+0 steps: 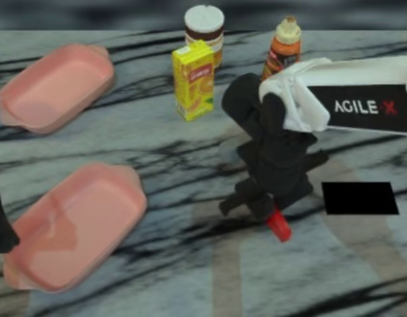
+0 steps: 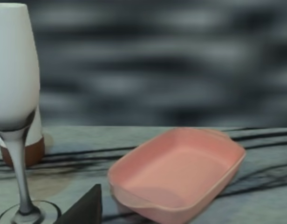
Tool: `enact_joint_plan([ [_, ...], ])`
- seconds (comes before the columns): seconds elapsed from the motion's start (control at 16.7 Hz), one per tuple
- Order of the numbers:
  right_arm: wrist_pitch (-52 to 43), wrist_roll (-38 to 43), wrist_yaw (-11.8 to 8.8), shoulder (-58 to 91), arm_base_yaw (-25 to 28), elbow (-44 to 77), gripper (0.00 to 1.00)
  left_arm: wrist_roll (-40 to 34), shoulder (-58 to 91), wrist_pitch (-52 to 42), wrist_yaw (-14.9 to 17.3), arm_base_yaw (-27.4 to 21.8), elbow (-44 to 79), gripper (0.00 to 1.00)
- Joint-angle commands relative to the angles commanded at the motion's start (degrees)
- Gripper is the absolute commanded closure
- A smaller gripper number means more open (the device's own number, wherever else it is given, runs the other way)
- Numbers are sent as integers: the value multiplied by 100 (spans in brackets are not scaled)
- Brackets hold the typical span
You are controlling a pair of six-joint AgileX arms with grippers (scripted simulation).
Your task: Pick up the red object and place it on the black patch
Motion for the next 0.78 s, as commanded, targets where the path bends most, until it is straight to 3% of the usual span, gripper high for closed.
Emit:
enact_joint_plan([
  [0.48, -1787, -18, -5, -552, 33, 1176, 100, 0, 0, 0, 0, 0, 0, 0],
  [0.78, -1889, -16, -7, -605, 9, 1254, 100, 0, 0, 0, 0, 0, 0, 0],
])
